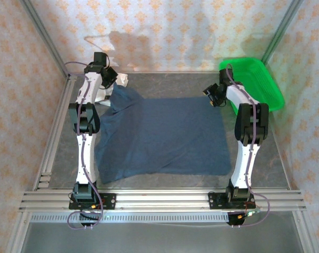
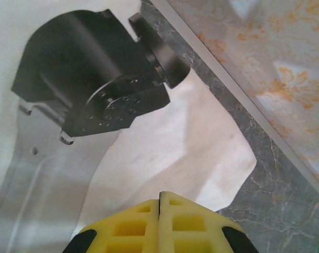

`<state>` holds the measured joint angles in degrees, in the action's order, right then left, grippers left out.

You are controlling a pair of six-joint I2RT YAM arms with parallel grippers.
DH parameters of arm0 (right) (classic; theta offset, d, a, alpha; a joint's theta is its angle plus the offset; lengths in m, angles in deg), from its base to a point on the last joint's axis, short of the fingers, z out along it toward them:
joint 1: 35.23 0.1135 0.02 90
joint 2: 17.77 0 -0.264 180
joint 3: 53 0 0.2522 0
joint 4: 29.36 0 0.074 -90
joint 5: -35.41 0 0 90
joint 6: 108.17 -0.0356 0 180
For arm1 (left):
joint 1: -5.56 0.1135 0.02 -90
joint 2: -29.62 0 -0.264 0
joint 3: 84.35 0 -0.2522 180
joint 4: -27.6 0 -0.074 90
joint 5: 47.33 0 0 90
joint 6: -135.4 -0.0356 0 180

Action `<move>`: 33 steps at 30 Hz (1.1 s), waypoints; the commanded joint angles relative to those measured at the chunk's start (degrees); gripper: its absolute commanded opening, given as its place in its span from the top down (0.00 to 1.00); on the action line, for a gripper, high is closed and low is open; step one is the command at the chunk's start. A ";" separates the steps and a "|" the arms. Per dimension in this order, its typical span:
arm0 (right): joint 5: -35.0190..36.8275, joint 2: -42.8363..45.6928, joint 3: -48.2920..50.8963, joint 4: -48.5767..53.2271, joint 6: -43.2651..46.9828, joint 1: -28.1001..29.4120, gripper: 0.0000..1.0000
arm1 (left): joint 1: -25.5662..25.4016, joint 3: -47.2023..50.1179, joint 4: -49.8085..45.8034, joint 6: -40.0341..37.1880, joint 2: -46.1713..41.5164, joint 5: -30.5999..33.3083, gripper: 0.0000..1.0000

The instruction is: Fold and stack the t-shirts

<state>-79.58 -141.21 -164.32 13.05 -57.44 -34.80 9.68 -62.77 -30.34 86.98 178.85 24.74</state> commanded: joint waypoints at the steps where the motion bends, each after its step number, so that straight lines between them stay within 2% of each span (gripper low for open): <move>1: 9.09 -3.50 -5.39 5.10 -1.61 -2.09 0.45 | 0.01 2.73 2.49 -1.89 -4.82 -1.65 1.00; 6: 15.48 -7.90 -13.68 12.91 3.24 -1.61 0.48 | -0.08 4.72 3.57 -3.03 -7.71 -3.14 1.00; 11: 18.95 -11.65 -19.11 17.45 7.18 -1.23 0.50 | -0.07 5.98 2.83 -4.69 -9.60 -2.96 1.00; 19: 24.55 -14.46 -22.88 21.19 11.23 -0.12 0.52 | -0.16 7.42 3.37 -5.11 -11.06 -3.43 1.00; 25: 27.01 -16.42 -25.94 22.66 13.60 0.50 0.52 | -0.76 7.25 3.91 -5.72 -10.88 -4.22 1.00; 33: 26.59 -19.00 -29.34 21.97 14.30 0.73 0.55 | -1.04 7.12 3.68 -6.14 -11.06 -4.93 1.00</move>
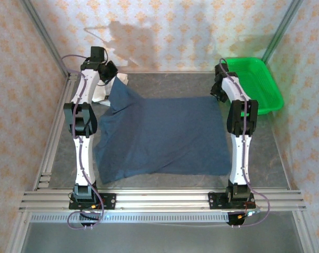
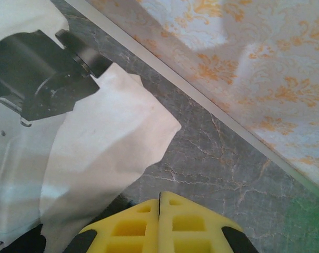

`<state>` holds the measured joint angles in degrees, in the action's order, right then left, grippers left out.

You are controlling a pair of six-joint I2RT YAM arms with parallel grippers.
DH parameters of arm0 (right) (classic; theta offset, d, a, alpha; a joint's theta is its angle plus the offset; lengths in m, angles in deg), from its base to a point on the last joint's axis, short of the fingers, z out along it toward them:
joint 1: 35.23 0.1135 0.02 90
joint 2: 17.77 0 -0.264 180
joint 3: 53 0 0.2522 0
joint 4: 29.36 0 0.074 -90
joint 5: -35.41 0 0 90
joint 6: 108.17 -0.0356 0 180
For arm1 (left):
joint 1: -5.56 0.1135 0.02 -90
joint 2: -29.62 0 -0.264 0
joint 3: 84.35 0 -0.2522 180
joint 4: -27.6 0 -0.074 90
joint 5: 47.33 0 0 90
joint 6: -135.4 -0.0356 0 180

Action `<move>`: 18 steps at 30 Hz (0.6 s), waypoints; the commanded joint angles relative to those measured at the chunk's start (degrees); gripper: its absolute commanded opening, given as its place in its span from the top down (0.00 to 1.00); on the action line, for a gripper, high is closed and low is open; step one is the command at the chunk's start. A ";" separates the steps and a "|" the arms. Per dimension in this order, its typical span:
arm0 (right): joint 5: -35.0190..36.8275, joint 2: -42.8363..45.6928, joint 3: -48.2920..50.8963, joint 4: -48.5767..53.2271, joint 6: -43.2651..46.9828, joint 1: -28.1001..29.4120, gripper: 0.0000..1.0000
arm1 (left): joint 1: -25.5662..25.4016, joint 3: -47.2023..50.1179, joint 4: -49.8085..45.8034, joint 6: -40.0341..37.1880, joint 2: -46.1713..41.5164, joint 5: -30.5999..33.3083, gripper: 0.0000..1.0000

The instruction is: Fold and stack the t-shirts

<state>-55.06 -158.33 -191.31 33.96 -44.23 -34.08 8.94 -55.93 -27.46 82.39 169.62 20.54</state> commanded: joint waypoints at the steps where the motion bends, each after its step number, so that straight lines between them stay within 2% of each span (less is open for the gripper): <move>1: 1.70 -2.21 -2.99 1.07 1.09 0.01 0.56 | -0.31 0.37 0.70 -1.57 -1.84 -0.81 1.00; 18: -2.92 -5.76 -4.87 3.42 2.78 1.31 0.59 | -0.48 1.50 0.29 -2.01 -2.46 -0.28 1.00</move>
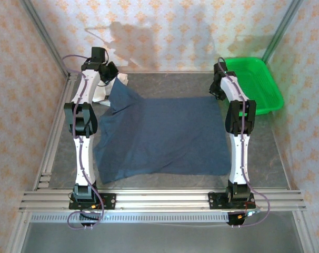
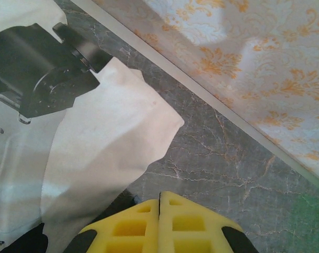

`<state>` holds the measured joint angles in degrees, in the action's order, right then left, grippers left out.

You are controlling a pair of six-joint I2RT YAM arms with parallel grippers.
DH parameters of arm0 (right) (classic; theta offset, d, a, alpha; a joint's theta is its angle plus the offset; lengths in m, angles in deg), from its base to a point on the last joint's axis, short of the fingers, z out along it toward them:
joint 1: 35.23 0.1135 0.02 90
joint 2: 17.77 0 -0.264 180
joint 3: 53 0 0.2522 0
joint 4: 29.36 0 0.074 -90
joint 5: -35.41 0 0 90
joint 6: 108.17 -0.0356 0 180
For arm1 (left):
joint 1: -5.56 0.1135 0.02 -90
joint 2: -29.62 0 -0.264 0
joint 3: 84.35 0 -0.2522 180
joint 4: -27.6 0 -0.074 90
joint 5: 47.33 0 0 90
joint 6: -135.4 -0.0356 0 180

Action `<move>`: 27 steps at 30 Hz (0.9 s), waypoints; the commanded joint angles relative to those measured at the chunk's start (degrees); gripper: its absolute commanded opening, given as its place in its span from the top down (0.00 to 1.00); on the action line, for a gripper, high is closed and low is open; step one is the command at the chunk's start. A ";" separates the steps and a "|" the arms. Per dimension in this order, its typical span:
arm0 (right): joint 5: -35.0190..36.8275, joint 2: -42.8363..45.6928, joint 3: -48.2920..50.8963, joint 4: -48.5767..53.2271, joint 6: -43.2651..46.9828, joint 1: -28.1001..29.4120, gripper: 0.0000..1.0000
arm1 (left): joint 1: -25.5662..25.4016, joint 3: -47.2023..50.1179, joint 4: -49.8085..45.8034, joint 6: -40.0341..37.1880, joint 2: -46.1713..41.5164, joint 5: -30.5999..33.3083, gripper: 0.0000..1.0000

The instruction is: Fold and stack the t-shirts

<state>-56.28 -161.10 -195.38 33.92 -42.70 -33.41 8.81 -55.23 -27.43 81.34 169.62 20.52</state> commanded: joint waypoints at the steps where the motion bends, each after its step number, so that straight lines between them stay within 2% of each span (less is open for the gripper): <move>1: -1.58 -3.25 -0.97 3.85 1.12 0.64 0.60 | -0.34 0.89 0.22 -1.05 -2.46 -0.30 1.00; 14: 1.17 -6.73 -2.81 10.16 2.00 0.81 0.66 | -0.35 3.02 0.54 -1.57 -3.39 0.32 1.00; 19: 1.69 -7.11 -2.46 10.19 1.54 0.75 0.76 | -0.29 3.18 0.31 -1.75 -3.51 0.54 1.00; 24: 1.87 -6.74 -3.30 8.90 0.90 0.72 0.96 | -0.29 3.08 0.33 -1.84 -3.51 0.20 1.00; 27: 2.56 -5.09 -3.53 6.76 0.63 0.77 1.00 | -0.29 2.78 0.42 -1.84 -3.84 -0.13 1.00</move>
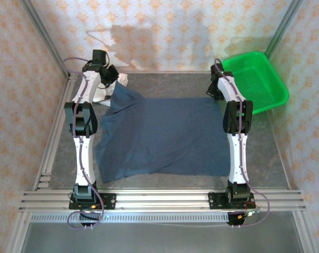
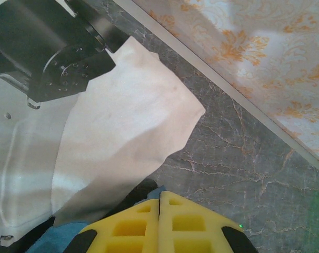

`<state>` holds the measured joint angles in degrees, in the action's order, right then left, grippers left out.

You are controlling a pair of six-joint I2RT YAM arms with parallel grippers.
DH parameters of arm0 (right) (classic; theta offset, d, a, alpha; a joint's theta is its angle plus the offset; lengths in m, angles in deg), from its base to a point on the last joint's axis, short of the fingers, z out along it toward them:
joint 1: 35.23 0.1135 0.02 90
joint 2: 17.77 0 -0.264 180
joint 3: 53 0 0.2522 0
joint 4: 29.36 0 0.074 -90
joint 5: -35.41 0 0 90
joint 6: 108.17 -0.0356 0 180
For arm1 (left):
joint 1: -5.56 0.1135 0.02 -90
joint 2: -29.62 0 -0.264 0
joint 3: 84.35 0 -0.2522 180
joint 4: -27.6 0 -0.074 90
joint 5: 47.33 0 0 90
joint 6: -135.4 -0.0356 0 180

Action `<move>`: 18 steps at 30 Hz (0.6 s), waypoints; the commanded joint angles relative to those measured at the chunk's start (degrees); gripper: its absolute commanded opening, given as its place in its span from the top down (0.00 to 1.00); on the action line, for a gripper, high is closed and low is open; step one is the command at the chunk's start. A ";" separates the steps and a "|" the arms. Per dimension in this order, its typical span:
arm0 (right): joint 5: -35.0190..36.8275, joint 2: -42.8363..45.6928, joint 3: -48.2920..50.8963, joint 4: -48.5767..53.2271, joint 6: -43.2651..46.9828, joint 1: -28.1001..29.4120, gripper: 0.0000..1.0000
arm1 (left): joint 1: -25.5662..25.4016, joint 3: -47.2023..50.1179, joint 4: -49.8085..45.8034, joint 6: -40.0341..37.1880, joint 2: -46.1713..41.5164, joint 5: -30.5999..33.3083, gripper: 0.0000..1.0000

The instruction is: Fold and stack the t-shirts

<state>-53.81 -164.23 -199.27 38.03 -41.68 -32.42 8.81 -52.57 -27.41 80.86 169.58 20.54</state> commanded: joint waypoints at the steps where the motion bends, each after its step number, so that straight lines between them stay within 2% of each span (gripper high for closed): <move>1: 0.10 -1.09 0.41 1.70 -0.40 -0.23 1.00 | -0.34 -0.06 0.45 -1.36 -3.90 -0.36 1.00; 9: -2.87 2.88 -1.70 -0.94 -0.19 -0.26 1.00 | -0.35 -3.75 -0.35 -1.69 -4.81 -2.12 1.00; 18: -4.53 10.11 3.48 -3.37 1.31 -0.35 1.00 | -0.35 -5.01 -2.06 -4.51 -8.31 -3.29 1.00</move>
<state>-58.05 -160.07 -197.13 35.58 -41.42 -32.53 8.81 -55.39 -28.09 78.76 165.56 18.62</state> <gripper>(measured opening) 0.051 0.041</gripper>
